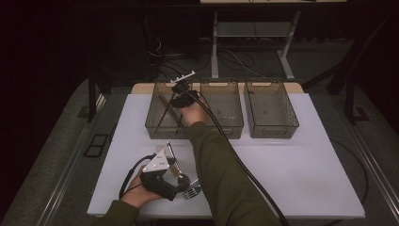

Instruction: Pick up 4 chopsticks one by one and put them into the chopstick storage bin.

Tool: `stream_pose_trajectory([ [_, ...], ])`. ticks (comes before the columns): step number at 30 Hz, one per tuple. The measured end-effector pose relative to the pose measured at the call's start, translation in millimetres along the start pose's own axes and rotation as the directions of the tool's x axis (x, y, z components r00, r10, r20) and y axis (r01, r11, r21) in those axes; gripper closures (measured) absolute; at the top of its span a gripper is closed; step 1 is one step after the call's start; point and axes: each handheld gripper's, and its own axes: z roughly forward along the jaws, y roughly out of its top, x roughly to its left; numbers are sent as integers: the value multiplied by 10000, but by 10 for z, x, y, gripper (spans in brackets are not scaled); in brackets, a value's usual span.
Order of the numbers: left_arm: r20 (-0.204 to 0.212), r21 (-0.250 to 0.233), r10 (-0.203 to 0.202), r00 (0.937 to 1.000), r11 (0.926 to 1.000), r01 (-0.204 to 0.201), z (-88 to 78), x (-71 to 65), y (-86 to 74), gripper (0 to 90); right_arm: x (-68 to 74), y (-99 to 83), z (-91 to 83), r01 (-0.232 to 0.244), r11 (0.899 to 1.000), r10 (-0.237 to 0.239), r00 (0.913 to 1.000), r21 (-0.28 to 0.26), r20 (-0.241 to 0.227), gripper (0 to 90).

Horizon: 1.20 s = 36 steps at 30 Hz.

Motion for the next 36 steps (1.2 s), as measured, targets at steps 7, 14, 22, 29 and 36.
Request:
stream_pose_trajectory([
  [7,-32,4,72,10000,10000,-72,5,3,2,0,16,7,-164,367,9993,-364,9968,20,-718,458],
  [14,-35,-30,-4,10000,10000,4,-14,1,-3,0,-17,-128,-360,261,9994,-292,9885,-230,-1482,379],
  [22,-49,-22,-44,10000,10000,44,-18,0,-2,0,-72,-339,-609,375,9975,-491,9778,-602,-2039,311],
  [29,-26,-11,-60,10000,10000,60,-30,16,-4,0,-145,-526,-866,596,9937,-794,9719,-950,-2216,280],
  [36,-55,51,-16,10000,10000,16,-34,29,-3,0,-216,-710,-1070,796,9905,-1029,9698,-1120,-2211,245],
])
